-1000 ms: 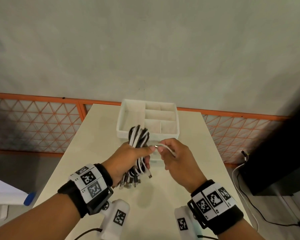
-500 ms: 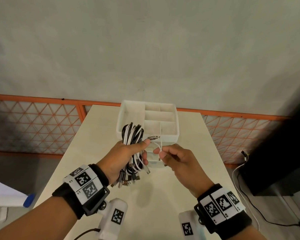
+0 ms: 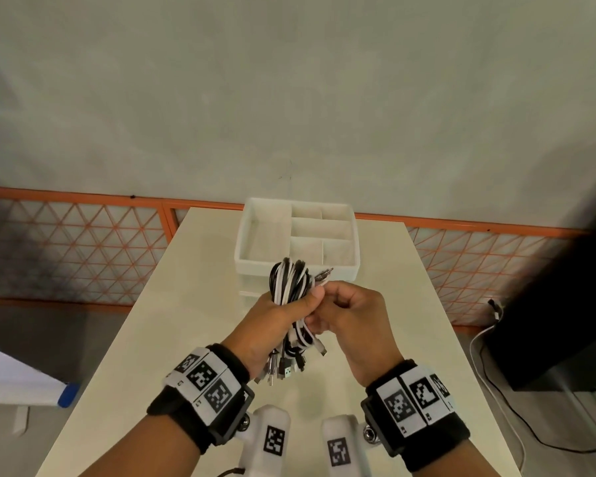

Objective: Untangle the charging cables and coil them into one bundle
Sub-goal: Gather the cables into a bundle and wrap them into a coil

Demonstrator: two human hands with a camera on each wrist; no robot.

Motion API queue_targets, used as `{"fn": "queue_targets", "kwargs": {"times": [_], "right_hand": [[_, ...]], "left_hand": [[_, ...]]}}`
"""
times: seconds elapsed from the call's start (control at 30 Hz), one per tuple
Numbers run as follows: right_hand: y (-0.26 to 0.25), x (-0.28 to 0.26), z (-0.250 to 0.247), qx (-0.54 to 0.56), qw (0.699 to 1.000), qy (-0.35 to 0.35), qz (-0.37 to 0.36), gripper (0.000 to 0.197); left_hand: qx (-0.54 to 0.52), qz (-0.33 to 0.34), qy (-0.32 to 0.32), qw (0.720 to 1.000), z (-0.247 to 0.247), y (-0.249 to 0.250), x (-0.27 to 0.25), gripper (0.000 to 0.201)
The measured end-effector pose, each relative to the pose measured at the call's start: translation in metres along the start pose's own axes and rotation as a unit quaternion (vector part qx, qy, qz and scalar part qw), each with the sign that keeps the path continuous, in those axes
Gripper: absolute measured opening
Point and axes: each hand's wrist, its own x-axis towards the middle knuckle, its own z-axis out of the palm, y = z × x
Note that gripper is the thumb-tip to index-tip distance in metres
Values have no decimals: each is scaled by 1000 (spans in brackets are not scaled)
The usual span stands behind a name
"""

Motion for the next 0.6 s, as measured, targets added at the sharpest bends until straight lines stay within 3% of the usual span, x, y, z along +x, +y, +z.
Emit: {"fn": "queue_targets", "kwargs": {"times": [0.13,0.3,0.37,0.47,0.53,0.6], "right_hand": [[2,-1,-6,-76,996,-38,7,22],[7,-4,-17,-213,968,-132,-9,19],[8,-7,-18,-203,972,-119,-17,21],[8,-8,-19,-161,986,-36,-40,12],[6,-6,-24,-142,990,1,-22,32],[5,-3,-33,-127,991,-35,-12,58]], "left_hand": [[-3,8,24,1000,7,-4,-3,30],[-7,-16,68,998,11,-15,-3,35],[-18,-19,81,996,13,-19,-3,36],[-45,-20,103,993,17,-21,-3,31],[-38,-24,93,995,19,-23,-3,28],[-24,-30,74,997,22,-23,-3,29]]}}
